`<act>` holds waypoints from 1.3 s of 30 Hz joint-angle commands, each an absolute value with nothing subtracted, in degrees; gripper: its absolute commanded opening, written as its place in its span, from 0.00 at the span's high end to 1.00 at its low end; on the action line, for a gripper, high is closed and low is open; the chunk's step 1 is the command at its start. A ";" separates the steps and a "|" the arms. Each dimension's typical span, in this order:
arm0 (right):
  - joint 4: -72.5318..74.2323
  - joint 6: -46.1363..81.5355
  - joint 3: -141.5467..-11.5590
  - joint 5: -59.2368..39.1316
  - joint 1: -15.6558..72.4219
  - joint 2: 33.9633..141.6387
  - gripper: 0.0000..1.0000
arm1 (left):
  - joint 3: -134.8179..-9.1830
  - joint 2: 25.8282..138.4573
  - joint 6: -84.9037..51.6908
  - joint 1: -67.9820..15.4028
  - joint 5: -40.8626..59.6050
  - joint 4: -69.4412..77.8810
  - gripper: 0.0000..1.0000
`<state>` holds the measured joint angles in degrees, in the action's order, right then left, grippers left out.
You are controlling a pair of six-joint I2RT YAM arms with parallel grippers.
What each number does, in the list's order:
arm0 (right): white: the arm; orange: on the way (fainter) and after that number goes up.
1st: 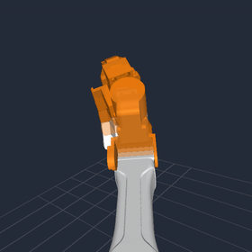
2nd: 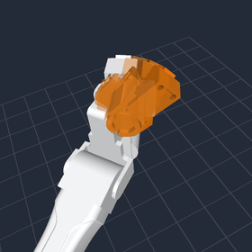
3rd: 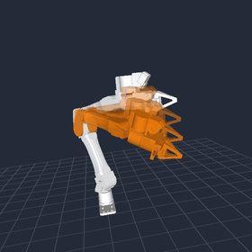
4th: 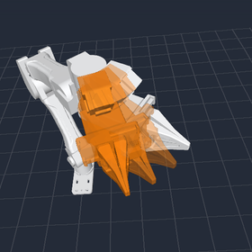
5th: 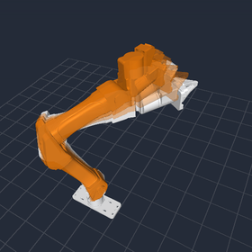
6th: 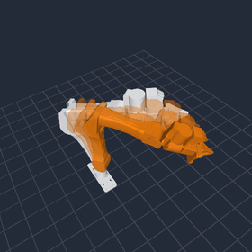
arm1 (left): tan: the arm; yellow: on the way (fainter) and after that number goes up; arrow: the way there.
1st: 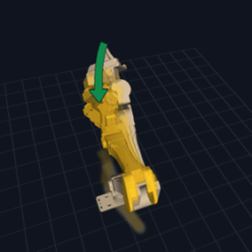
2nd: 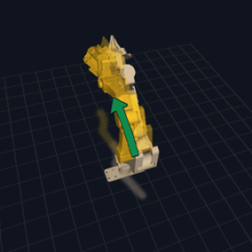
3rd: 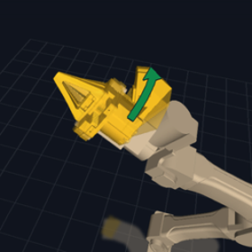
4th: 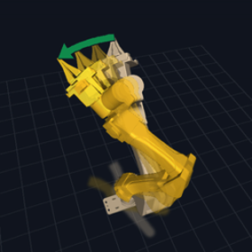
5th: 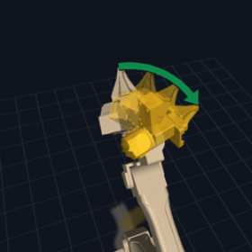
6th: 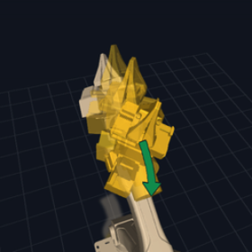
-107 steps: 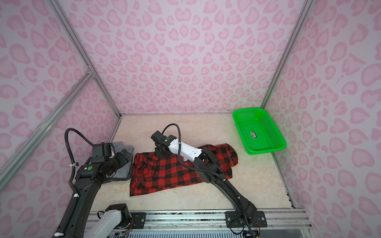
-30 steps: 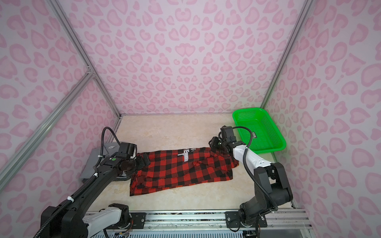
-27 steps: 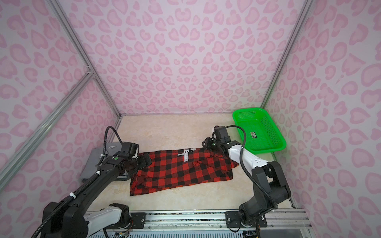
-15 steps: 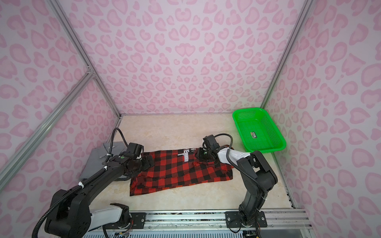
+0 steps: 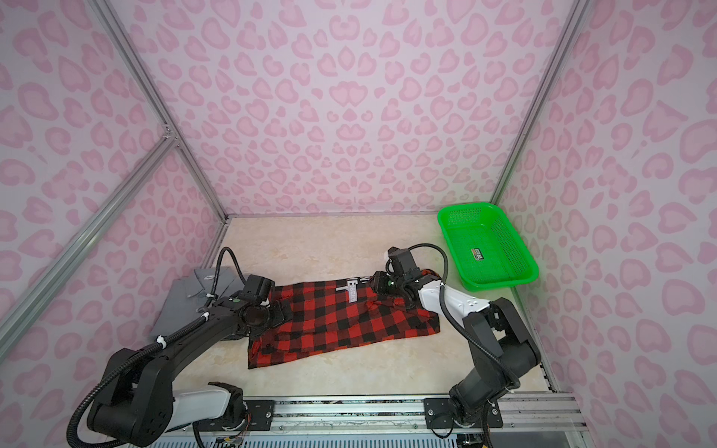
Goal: Fold and stack the long sleeve shirts
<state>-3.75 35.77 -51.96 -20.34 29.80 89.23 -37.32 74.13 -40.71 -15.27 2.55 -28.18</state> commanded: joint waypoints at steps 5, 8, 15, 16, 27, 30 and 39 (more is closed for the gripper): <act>-2.32 39.28 -49.96 -19.29 37.36 92.43 0.56 | -36.74 75.18 -41.20 -15.47 2.09 -26.87 0.02; -0.61 40.20 -49.50 -18.56 38.11 94.73 0.58 | -36.48 74.82 -40.98 -15.61 1.87 -27.21 0.02; 0.79 42.70 -43.15 -14.63 36.54 95.23 0.60 | -35.64 73.30 -40.63 -15.58 1.05 -27.64 0.02; 1.22 42.85 -42.38 -15.42 36.25 94.93 0.59 | -35.68 73.39 -40.61 -15.62 0.95 -27.66 0.02; -17.92 33.21 -47.96 -12.93 21.43 80.48 0.48 | -41.52 72.62 -39.38 -15.58 -1.09 -31.65 0.02; -18.11 31.08 -49.38 -15.92 13.81 82.15 0.49 | -42.55 74.34 -39.40 -15.57 -0.75 -31.39 0.02; -10.13 35.67 -53.75 -19.53 7.34 94.85 0.61 | -51.77 81.97 -39.90 -15.62 -1.26 -32.05 0.02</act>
